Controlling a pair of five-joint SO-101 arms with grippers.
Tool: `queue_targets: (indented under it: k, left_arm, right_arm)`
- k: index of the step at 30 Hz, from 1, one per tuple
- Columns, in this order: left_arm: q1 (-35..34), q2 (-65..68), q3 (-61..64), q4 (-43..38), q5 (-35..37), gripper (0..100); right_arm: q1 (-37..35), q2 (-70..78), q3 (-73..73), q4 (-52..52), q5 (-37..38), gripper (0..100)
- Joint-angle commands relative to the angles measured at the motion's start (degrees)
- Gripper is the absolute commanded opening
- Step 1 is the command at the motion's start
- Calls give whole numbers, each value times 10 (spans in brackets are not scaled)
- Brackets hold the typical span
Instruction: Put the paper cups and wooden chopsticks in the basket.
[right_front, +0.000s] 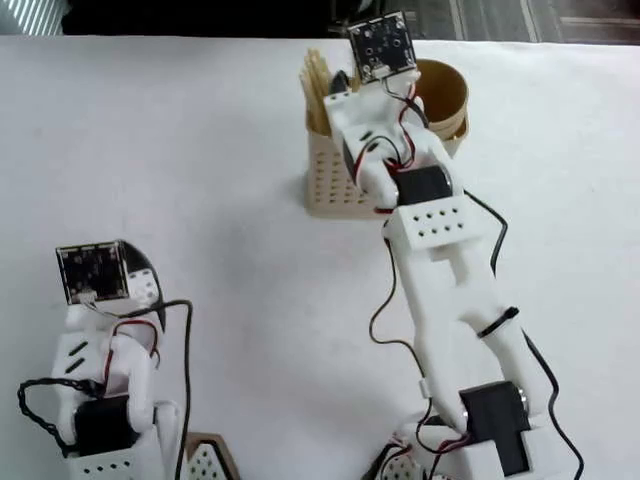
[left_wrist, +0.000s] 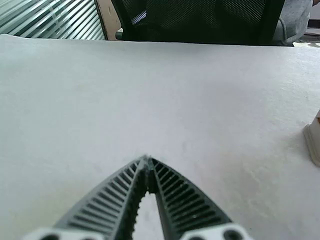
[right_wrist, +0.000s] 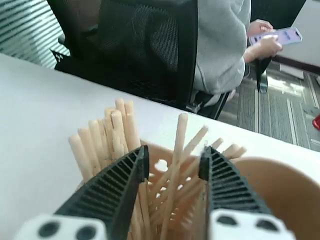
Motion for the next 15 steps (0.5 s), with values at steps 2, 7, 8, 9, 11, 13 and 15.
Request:
queue_targets:
  k: [2,7,8,9,11,13,15]
  left_arm:
    - [7,-6,-3,0,4,24]
    - [33,-6,-2,1,6,24]
    - [44,-6,-2,7,7,24]
    - [55,-6,-4,18,7,24]
    - [79,-6,-5,36,7,24]
    - [99,-6,-5,50,7,24]
    - [118,-6,-5,60,7,24]
  right_arm:
    - [-6,-106,-4,87,-2,28]
    - [-7,-228,65,169,-5,42]
    - [-7,-257,85,182,-6,43]
    - [-8,-286,109,194,-6,43]
    - [-11,-349,162,221,-6,44]
    - [-5,-418,227,249,-6,45]
    - [7,-490,299,262,-6,42]
